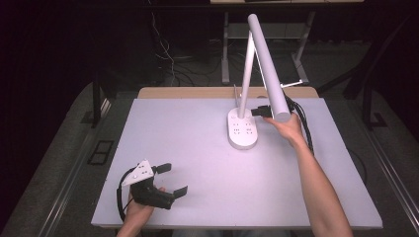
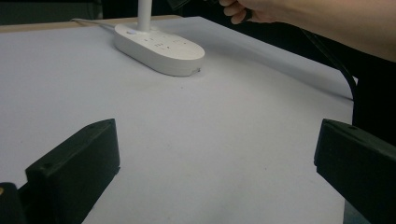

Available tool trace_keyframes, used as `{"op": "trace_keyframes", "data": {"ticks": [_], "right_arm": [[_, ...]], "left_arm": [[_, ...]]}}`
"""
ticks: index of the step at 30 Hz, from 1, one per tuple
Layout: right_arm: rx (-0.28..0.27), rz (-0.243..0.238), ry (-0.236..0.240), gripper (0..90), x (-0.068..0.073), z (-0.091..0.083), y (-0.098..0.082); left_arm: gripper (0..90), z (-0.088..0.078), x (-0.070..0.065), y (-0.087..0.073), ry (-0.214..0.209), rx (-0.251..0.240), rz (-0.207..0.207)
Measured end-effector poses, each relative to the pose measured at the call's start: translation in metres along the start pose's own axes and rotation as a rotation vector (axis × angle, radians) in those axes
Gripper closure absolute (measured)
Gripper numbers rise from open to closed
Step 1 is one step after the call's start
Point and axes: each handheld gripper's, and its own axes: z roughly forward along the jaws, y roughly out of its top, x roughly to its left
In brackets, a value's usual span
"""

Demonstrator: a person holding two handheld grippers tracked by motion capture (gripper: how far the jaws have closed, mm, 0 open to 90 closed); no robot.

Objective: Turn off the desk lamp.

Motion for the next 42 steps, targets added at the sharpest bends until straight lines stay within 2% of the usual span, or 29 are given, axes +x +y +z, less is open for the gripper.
{"op": "trace_keyframes", "data": {"ticks": [6, 7, 8, 11, 18, 22, 31, 34, 42], "right_arm": [[0.017, 0.025, 0.0, 77.5, -0.005, 0.005, 0.003], [0.017, 0.025, 0.0, 77.5, -0.005, 0.005, 0.003], [0.018, 0.03, -0.001, 83.3, -0.006, 0.006, 0.005], [0.023, 0.034, -0.004, 89.7, -0.007, 0.01, 0.006], [0.031, 0.051, -0.013, 89.9, -0.01, 0.023, 0.006], [0.037, 0.069, -0.002, 89.9, -0.012, 0.03, 0.005], [0.051, 0.07, 0.013, 90.0, -0.011, 0.048, -0.001], [0.038, 0.081, 0.036, 90.0, -0.013, 0.05, -0.003], [0.04, 0.091, 0.031, 90.0, -0.012, 0.051, -0.005]], "left_arm": [[0.0, 0.0, 0.0, 0.0, 0.001, 0.0, 0.001], [0.0, 0.0, 0.0, 0.0, 0.001, 0.0, 0.001], [0.0, 0.0, 0.0, 0.0, 0.002, 0.002, 0.001], [0.0, 0.0, 0.0, 0.0, 0.002, 0.001, 0.002], [0.0, 0.0, -0.001, 0.0, 0.004, 0.002, 0.004], [0.0, 0.0, -0.001, 0.0, 0.004, 0.0, 0.002], [0.0, 0.0, -0.001, 0.0, 0.001, 0.006, 0.011], [0.0, 0.0, -0.001, 0.0, 0.002, 0.004, 0.007], [0.0, -0.001, -0.003, 0.0, -0.002, 0.002, 0.011]]}}
